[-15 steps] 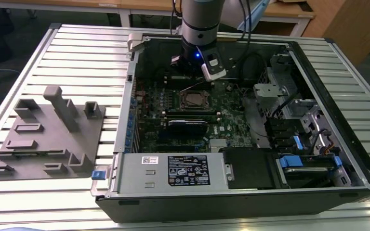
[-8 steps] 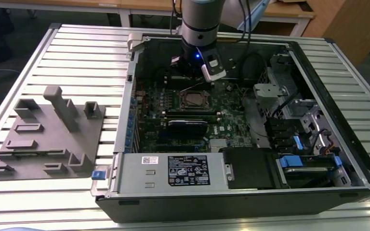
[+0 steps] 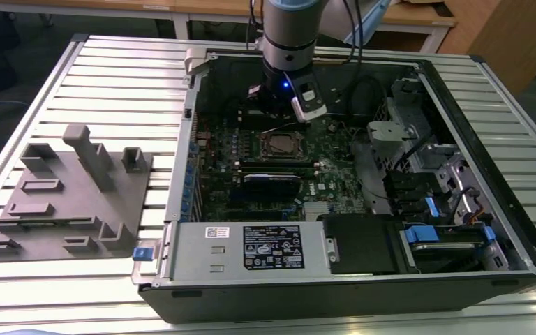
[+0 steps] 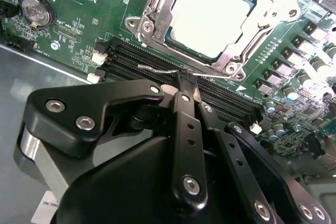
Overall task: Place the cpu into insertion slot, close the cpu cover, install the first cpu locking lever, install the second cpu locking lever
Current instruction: 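Install the first cpu locking lever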
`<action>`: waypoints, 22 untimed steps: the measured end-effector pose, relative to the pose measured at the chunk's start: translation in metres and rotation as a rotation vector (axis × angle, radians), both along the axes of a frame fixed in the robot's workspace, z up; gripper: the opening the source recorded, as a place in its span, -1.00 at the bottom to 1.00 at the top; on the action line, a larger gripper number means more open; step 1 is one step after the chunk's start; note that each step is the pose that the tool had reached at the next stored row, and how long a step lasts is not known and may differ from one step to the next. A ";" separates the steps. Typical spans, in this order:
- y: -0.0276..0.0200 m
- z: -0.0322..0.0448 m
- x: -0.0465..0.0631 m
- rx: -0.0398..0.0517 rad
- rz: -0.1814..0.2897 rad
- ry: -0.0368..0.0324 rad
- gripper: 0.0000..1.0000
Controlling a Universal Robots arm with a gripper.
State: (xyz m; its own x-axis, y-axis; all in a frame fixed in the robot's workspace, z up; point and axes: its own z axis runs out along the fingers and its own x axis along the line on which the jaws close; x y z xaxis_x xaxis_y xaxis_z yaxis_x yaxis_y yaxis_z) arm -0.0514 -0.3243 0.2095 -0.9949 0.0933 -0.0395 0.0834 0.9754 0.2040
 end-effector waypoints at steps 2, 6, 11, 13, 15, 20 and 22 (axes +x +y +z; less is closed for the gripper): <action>0.0000 -0.0001 0.000 0.0002 0.000 -0.0002 -0.79; 0.0001 -0.0010 0.000 0.0007 0.000 -0.0005 -0.79; 0.0000 -0.0062 0.000 -0.0001 0.000 -0.0001 -0.79; 0.0000 -0.0081 0.000 -0.0008 0.000 -0.0002 -0.79; 0.0001 -0.0085 0.000 -0.0032 0.000 -0.0001 -0.79; 0.0001 -0.0092 0.001 -0.0113 0.000 -0.0002 -0.79; 0.0002 -0.0092 0.002 -0.0128 0.000 -0.0001 -0.79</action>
